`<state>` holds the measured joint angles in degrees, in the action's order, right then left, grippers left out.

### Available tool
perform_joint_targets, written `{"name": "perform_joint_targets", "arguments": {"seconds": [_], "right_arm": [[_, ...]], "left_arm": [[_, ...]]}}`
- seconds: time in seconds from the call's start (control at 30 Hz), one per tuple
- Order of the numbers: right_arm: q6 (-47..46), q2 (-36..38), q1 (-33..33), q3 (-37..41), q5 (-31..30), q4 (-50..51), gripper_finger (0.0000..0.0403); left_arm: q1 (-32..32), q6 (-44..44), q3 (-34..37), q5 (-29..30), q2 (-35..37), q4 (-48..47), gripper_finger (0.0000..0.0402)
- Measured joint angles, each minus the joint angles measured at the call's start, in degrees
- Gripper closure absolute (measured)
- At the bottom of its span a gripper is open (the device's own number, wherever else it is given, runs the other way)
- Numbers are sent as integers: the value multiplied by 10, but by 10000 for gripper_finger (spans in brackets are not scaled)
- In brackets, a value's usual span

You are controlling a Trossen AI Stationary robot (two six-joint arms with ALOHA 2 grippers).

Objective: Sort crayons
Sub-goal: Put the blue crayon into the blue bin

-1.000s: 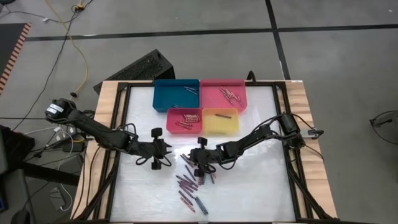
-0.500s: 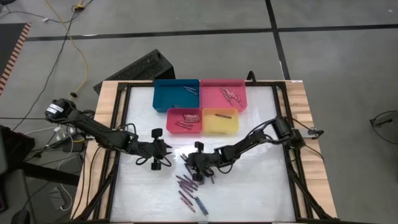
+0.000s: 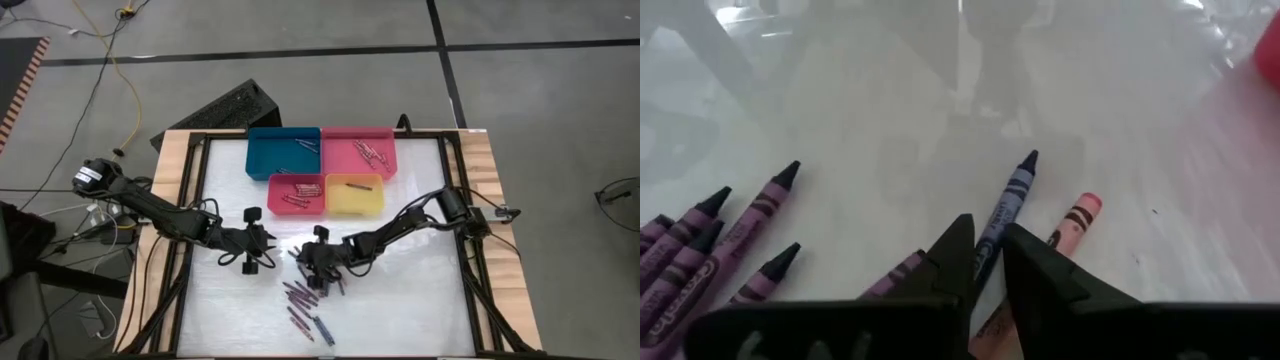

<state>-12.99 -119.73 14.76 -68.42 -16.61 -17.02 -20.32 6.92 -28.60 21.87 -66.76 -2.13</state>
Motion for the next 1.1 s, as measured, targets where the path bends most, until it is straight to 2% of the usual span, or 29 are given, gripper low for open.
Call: {"name": "perform_joint_targets", "arguments": {"seconds": [0.17,0.8,1.1], "right_arm": [[-34,2,-4,-1,0,41,324],[-37,11,-6,-1,-3,113,335],[-36,11,-6,0,-14,119,377]], "left_arm": [[0,0,0,-1,0,0,307],[0,-2,0,-1,0,1,307],[0,-2,0,-1,0,0,307]]}}
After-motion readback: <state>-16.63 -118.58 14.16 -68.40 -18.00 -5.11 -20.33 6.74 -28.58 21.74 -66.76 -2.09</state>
